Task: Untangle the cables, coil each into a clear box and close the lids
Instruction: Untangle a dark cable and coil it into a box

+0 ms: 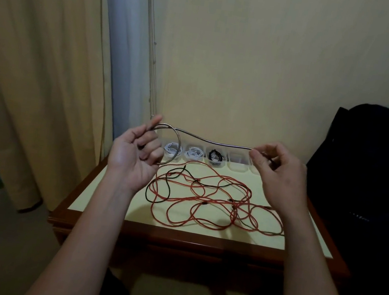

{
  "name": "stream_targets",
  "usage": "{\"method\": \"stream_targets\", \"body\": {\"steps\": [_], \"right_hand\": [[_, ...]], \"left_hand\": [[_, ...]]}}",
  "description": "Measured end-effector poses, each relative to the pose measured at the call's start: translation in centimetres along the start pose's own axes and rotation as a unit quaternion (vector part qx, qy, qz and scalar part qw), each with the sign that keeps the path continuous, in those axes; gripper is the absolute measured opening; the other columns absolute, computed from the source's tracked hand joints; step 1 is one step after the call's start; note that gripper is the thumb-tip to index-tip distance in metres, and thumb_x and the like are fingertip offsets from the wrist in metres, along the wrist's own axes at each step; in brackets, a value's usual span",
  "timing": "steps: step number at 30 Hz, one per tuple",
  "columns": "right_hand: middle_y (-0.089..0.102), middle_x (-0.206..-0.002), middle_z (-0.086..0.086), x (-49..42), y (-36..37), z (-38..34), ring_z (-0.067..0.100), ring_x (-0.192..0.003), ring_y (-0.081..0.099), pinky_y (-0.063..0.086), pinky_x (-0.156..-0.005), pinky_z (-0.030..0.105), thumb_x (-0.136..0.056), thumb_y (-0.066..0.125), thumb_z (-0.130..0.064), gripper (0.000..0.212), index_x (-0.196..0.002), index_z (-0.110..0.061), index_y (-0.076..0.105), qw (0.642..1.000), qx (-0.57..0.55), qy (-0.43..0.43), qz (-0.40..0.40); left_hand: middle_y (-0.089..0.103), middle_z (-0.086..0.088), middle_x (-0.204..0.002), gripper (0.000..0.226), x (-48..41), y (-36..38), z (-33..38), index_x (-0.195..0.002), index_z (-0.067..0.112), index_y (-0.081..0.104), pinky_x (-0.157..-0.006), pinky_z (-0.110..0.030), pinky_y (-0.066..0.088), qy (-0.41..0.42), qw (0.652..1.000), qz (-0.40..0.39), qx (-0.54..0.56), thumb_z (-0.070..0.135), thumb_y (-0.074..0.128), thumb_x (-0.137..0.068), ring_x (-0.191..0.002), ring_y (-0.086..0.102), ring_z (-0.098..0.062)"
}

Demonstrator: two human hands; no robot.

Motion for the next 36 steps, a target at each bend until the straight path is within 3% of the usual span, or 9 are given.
{"method": "stream_targets", "body": {"steps": [5, 8, 11, 14, 19, 22, 26, 32, 36], "right_hand": [[0.065, -0.082, -0.022, 0.8, 0.1, 0.4, -0.005, -0.073, 0.058, 0.04, -0.062, 0.007, -0.095, 0.069, -0.021, 0.003, -0.093, -0.022, 0.071, 0.999, 0.011, -0.025, 0.03], [0.068, -0.082, -0.017, 1.5, 0.6, -0.4, 0.003, -0.075, 0.06, 0.048, -0.07, 0.027, -0.094, 0.07, -0.016, 0.004, -0.093, -0.018, 0.074, 0.988, 0.088, -0.114, 0.048], [0.071, -0.089, -0.009, 2.3, 1.8, -1.6, 0.014, -0.082, 0.062, 0.05, -0.075, 0.035, -0.093, 0.071, -0.017, 0.004, -0.094, -0.02, 0.073, 0.971, 0.16, -0.178, -0.012], [0.067, -0.085, -0.013, 3.0, 3.2, -2.9, 0.016, -0.082, 0.058, 0.051, -0.071, 0.04, -0.093, 0.067, -0.023, 0.004, -0.089, -0.025, 0.069, 0.951, 0.189, -0.218, -0.109], [0.067, -0.076, -0.016, 3.5, 4.3, -4.8, 0.003, -0.075, 0.059, 0.04, -0.07, 0.017, -0.095, 0.064, -0.027, 0.013, -0.086, -0.023, 0.072, 0.962, 0.063, -0.197, -0.18], [0.065, -0.068, -0.014, 3.4, 4.6, -5.5, 0.006, -0.069, 0.06, 0.037, -0.062, 0.013, -0.097, 0.065, -0.022, 0.017, -0.082, -0.024, 0.071, 0.972, 0.01, -0.167, -0.163], [0.063, -0.063, -0.022, 2.9, 4.7, -6.0, 0.002, -0.062, 0.058, 0.035, -0.058, 0.011, -0.096, 0.068, -0.02, 0.017, -0.082, -0.029, 0.073, 0.985, -0.052, -0.131, -0.103], [0.067, -0.075, -0.013, 2.6, 4.1, -5.8, 0.001, -0.074, 0.061, 0.038, -0.065, 0.009, -0.084, 0.081, -0.027, 0.011, -0.078, -0.022, 0.072, 0.992, -0.041, -0.118, 0.014], [0.064, -0.082, -0.011, 2.4, 4.1, -4.6, 0.001, -0.076, 0.059, 0.042, -0.068, 0.018, -0.086, 0.078, -0.037, 0.017, -0.081, -0.024, 0.068, 0.998, -0.025, -0.053, 0.037]], "left_hand": [[0.032, 0.009, -0.058, 0.042, -0.4, -0.7, 0.5, -0.128, 0.006, 0.061, -0.041, -0.018, 0.014, 0.03, 0.998, 0.05, -0.001, 0.01, 0.044, -0.09, -0.043, 0.021, -0.005], [0.036, 0.009, -0.06, 0.034, -0.7, -1.0, 0.7, -0.13, 0.006, 0.06, -0.038, -0.019, 0.018, 0.062, 0.994, 0.077, -0.043, 0.015, 0.042, -0.103, -0.044, 0.022, -0.005], [0.041, 0.007, -0.062, 0.03, -0.5, -0.9, 1.8, -0.127, 0.004, 0.063, -0.038, -0.017, 0.021, 0.146, 0.969, 0.105, -0.169, 0.014, 0.048, -0.103, -0.046, 0.025, -0.004], [0.049, 0.006, -0.067, 0.028, 0.2, 0.2, 2.4, -0.124, 0.01, 0.066, -0.043, -0.016, 0.027, 0.21, 0.909, 0.105, -0.344, 0.017, 0.047, -0.105, -0.051, 0.031, -0.005], [0.059, 0.009, -0.066, 0.025, 1.2, 2.1, 1.0, -0.115, 0.023, 0.069, -0.052, -0.019, 0.034, 0.226, 0.818, 0.051, -0.527, 0.019, 0.047, -0.105, -0.056, 0.043, -0.006], [0.061, 0.005, -0.07, 0.025, 1.6, 3.1, -1.1, -0.116, 0.021, 0.068, -0.056, -0.021, 0.043, 0.191, 0.8, -0.027, -0.569, 0.016, 0.047, -0.105, -0.06, 0.05, -0.01], [0.059, -0.003, -0.067, 0.027, 2.0, 3.8, -3.7, -0.119, 0.011, 0.068, -0.05, -0.024, 0.047, 0.123, 0.824, -0.088, -0.545, 0.013, 0.044, -0.106, -0.055, 0.054, -0.016], [0.043, -0.001, -0.062, 0.031, 2.5, 3.7, -6.6, -0.12, -0.009, 0.054, -0.035, -0.017, 0.016, -0.063, 0.944, -0.109, -0.306, 0.012, 0.037, -0.105, -0.036, 0.026, -0.005], [0.029, 0.004, -0.054, 0.031, 2.4, 3.9, -7.0, -0.079, 0.008, 0.07, -0.034, -0.018, 0.008, -0.13, 0.971, -0.099, -0.176, 0.02, 0.045, -0.093, -0.033, 0.02, -0.002]]}}
Point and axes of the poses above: each hand's wrist, its own x-axis away from the middle knuckle, its own y-axis out of the palm, z = x × y, the point moved 5 cm from there along -x, towards the middle knuckle
